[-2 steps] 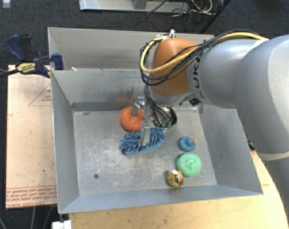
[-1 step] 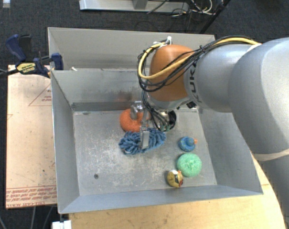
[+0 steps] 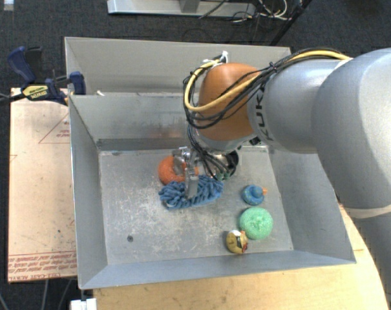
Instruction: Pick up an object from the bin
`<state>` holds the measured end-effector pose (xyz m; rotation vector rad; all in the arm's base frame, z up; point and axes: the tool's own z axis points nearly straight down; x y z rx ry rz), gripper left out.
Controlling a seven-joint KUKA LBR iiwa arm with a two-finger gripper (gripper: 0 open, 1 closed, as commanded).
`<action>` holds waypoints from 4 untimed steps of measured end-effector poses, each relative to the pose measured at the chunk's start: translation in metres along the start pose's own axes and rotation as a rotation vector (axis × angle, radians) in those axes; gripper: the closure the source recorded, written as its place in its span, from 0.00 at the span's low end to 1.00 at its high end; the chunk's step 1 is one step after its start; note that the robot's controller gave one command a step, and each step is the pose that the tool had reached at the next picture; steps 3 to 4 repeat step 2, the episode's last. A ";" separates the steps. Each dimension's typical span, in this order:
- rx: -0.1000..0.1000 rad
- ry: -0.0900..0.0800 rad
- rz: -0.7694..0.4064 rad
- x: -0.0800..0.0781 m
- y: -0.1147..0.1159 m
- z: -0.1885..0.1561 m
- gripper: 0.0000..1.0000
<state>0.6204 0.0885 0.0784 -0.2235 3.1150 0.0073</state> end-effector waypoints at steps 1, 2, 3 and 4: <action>0.000 0.000 0.000 0.000 0.000 0.000 1.00; -0.001 -0.007 -0.028 -0.013 0.020 -0.141 1.00; -0.001 -0.007 -0.028 -0.013 0.020 -0.141 1.00; -0.001 -0.007 -0.028 -0.013 0.020 -0.141 1.00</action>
Offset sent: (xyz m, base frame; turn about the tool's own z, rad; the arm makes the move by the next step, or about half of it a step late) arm 0.0060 0.0201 0.1400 -0.0291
